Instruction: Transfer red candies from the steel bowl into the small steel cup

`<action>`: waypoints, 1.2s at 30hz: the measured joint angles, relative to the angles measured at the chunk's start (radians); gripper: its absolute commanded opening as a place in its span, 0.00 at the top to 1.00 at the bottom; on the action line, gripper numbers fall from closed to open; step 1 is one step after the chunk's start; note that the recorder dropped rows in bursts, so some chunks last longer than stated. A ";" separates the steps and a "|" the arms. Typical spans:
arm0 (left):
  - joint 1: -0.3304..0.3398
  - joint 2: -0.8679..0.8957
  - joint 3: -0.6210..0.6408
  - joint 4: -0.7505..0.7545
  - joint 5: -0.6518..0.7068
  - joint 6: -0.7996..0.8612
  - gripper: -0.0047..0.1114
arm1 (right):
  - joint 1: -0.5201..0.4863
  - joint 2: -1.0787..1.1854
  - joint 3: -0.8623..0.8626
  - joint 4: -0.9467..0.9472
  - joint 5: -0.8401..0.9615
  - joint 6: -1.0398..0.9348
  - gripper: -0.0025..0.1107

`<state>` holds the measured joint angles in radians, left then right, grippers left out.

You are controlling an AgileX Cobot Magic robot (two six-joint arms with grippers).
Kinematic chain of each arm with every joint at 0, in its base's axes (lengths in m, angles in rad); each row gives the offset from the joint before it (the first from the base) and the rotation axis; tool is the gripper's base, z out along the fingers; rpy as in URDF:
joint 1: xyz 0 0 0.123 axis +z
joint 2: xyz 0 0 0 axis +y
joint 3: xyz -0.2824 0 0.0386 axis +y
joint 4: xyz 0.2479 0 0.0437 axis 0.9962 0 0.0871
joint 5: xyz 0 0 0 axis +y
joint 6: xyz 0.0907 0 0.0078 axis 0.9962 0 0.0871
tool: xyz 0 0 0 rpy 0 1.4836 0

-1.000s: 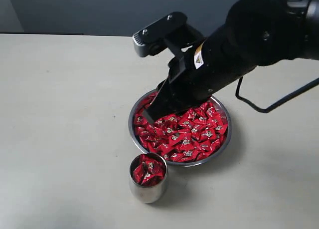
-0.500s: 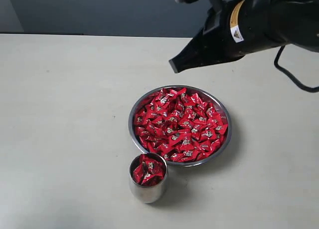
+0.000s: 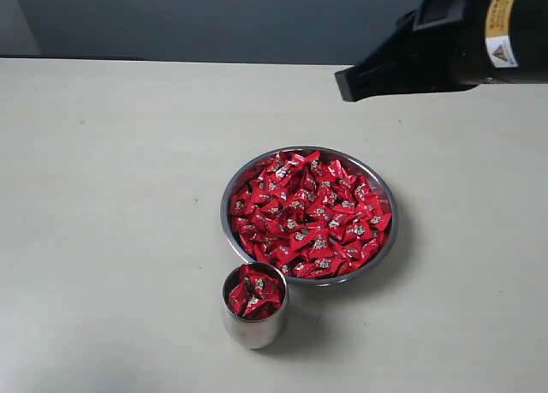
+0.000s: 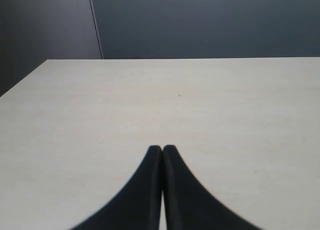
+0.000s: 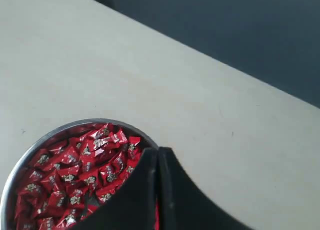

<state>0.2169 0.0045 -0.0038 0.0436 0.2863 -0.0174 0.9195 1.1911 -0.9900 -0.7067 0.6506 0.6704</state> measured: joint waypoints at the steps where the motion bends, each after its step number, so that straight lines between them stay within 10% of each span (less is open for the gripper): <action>1: 0.000 0.000 0.000 0.000 0.000 0.000 0.96 | 0.000 -0.025 0.018 -0.027 -0.005 0.029 0.98; 26: 0.000 0.000 0.000 0.000 0.000 0.000 0.96 | -0.007 -0.305 0.199 -0.109 0.399 0.150 0.98; 36: 0.000 0.000 0.000 0.000 0.000 0.000 0.96 | -0.546 -0.568 0.594 -0.106 -0.327 0.156 0.98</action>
<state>0.2169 0.0045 -0.0038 0.0436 0.2863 -0.0174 0.3740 0.6234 -0.3962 -0.8123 0.3234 0.8259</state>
